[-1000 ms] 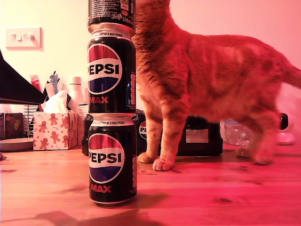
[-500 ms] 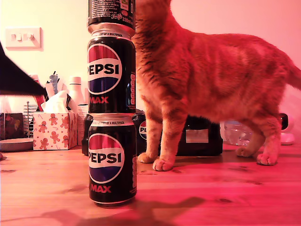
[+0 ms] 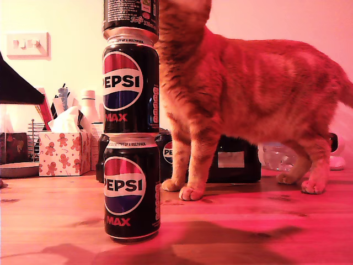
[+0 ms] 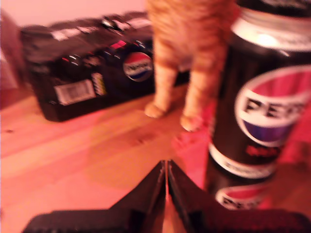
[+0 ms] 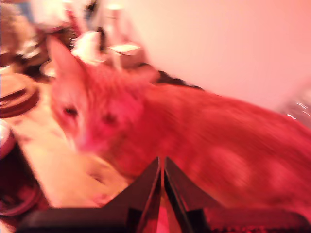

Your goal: Stack up the Pepsi cans on top of each other

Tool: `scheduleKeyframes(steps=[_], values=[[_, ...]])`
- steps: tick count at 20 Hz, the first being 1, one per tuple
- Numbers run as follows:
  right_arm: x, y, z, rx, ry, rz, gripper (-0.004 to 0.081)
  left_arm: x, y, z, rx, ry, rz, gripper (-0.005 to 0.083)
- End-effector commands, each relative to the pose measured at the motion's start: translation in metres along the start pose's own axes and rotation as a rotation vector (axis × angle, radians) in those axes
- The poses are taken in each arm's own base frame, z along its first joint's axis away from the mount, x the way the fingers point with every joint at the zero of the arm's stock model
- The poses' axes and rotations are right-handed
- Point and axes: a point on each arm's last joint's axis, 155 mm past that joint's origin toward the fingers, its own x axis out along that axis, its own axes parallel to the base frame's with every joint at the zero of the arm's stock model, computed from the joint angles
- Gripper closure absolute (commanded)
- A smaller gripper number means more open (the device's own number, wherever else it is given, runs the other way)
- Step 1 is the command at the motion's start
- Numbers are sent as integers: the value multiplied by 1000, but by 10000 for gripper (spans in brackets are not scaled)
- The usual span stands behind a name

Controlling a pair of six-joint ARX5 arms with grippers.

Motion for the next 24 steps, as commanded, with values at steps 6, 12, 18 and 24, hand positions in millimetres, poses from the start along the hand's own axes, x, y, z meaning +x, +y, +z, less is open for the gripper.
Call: scheduleKeyframes(steps=[6,12,18,24], values=[[-21,-41,-33,84,-121,-162,780,-1,14,3,-2,-27,44,797],[-8,-53,-79,135,-163,-226,780,-2,21,8,-12,-48,58,797],[8,-58,-145,210,-172,-259,780,-4,29,10,-30,-57,67,797],[21,-65,-195,315,-172,-263,780,-8,51,10,-65,-69,134,797]])
